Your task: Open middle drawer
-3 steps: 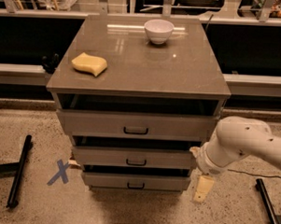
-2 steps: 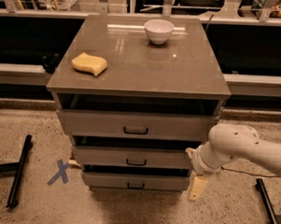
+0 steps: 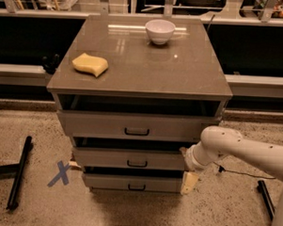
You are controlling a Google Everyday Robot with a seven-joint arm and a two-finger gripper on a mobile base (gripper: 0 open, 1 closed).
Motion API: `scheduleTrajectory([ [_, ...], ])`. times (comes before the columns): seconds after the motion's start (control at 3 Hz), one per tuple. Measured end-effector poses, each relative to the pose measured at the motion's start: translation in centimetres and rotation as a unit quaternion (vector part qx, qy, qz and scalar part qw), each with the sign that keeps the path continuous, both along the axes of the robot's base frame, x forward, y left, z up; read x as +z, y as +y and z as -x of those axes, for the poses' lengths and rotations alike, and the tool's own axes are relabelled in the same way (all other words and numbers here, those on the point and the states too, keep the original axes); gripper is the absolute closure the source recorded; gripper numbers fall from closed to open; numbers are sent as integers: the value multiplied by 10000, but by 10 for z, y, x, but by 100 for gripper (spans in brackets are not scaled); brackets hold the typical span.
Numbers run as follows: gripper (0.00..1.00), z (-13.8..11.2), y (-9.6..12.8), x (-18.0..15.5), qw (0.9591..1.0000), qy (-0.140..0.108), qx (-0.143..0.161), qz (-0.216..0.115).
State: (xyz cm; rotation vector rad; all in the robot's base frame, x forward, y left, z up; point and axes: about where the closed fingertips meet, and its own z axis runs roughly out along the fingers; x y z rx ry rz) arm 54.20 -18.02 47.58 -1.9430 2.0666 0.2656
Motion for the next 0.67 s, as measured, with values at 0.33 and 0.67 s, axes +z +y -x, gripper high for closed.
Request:
scheduleTrajectory([
  [0.33, 0, -22, 6, -23, 9999, 48, 23, -138],
  [0.67, 0, -41, 15, -31, 9998, -15, 88, -158],
])
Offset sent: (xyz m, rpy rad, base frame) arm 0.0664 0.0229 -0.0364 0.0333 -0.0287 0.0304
